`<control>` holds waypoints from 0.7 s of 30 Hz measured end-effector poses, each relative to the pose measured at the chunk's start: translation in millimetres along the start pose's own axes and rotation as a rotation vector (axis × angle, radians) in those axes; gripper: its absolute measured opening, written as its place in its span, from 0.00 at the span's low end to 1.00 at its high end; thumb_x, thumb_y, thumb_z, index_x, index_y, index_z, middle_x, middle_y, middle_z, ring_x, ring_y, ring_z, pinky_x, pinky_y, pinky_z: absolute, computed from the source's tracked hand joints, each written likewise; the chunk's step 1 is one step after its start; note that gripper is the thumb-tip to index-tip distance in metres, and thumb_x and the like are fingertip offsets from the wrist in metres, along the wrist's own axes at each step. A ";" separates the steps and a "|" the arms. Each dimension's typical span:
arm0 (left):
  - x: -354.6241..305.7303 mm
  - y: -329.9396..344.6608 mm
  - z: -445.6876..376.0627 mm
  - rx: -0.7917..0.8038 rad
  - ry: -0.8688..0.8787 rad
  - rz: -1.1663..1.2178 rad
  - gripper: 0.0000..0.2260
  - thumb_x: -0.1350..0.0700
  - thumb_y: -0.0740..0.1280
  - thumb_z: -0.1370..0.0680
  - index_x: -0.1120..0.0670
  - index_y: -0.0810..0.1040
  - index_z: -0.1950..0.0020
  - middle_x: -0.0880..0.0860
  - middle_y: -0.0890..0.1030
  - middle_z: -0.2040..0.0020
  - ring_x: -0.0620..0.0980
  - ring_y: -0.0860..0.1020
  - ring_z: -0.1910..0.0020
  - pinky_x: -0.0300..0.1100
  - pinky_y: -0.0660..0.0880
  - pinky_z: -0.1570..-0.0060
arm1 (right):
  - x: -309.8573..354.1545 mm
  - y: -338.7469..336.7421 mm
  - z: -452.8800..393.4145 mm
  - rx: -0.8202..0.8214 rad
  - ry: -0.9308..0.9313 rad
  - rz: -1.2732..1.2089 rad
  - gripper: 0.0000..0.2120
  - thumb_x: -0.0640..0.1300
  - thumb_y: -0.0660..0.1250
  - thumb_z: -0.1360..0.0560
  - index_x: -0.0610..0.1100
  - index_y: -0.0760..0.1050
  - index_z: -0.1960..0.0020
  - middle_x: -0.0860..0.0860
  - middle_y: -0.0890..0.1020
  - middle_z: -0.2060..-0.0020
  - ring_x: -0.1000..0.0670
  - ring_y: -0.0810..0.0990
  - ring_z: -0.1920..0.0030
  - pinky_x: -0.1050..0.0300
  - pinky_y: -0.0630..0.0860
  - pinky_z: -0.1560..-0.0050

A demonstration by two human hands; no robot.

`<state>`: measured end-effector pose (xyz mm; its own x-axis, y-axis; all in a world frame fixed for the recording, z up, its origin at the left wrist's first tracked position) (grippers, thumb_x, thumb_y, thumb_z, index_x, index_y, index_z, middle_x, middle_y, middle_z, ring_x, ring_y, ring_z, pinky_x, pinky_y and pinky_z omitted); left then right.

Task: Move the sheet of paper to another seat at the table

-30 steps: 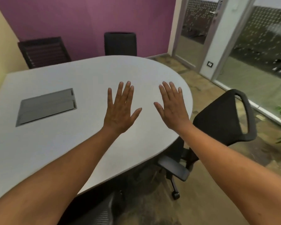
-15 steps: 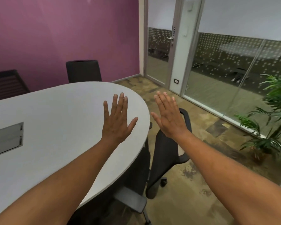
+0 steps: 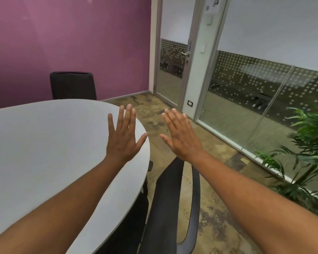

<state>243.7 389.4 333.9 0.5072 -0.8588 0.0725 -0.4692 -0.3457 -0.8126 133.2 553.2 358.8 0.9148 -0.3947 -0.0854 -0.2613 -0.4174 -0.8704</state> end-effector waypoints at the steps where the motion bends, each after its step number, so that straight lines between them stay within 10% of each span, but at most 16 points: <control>1: -1.3 10.4 -13.1 0.007 -0.017 0.015 0.43 0.27 0.45 0.18 0.55 0.49 0.12 0.57 0.47 0.12 0.61 0.44 0.13 0.69 0.43 0.18 | -12.6 7.9 -9.6 0.017 -0.001 -0.004 0.35 0.62 0.53 0.15 0.44 0.51 0.15 0.46 0.54 0.15 0.45 0.47 0.15 0.39 0.47 0.16; 21: -66.6 55.5 -59.6 0.028 -0.351 -0.276 0.42 0.29 0.46 0.17 0.55 0.44 0.12 0.56 0.43 0.12 0.60 0.42 0.13 0.70 0.46 0.18 | -147.6 107.2 -87.7 0.055 -0.356 -0.266 0.35 0.61 0.54 0.14 0.44 0.50 0.15 0.46 0.53 0.15 0.44 0.47 0.15 0.38 0.46 0.16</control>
<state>140.8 404.9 318.4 0.8275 -0.5538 0.0925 -0.2641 -0.5293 -0.8063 -56.8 495.0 320.6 0.9995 0.0304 -0.0084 0.0051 -0.4180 -0.9084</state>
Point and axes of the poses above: each hand's wrist, its own z-axis away from the middle knuckle, its own y-axis out of the palm, x = y × z, the point moved 8 cm from there along -z, towards the middle knuckle
